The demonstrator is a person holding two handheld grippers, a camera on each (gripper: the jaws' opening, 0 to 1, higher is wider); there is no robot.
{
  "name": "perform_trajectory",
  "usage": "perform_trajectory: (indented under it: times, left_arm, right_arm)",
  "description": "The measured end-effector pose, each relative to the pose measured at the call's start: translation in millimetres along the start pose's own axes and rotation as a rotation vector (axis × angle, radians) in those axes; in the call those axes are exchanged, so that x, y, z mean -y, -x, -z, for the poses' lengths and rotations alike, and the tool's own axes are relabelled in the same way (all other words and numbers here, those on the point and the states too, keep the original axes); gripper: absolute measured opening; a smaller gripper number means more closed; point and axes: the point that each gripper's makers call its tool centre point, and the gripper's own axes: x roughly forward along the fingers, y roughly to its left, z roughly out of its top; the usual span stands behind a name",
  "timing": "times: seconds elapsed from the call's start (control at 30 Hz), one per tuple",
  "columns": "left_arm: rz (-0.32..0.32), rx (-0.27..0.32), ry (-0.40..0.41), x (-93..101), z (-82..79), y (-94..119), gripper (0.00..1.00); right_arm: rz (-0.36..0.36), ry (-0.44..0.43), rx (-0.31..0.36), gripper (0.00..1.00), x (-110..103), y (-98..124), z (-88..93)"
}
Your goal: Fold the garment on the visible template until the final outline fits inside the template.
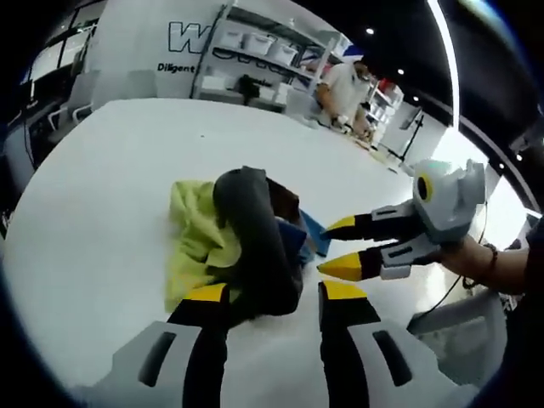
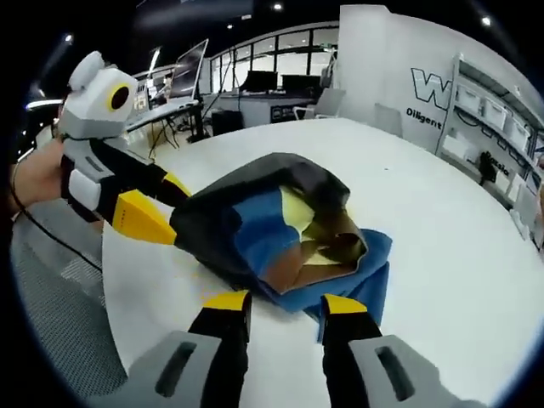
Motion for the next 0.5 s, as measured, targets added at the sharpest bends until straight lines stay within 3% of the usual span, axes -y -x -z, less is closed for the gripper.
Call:
perform_trajectory:
  times: [0.03, 0.17, 0.5]
  left_arm:
    - [0.002, -0.001, 0.000, 0.3, 0.2, -1, 0.36]
    - [0.007, -0.004, 0.002, 1.0, 0.5, -3, 0.35]
    - [-0.002, -0.037, 0.050, -2.3, 11.4, -13, 0.26]
  right_arm:
    - [-0.020, -0.028, -0.003, 0.26, -3, -1, 1.5]
    - [-0.014, -0.008, -0.017, 0.24, -1, -6, 5.3]
    - [0.027, 0.040, -0.017, 0.01, 10, -11, 4.5]
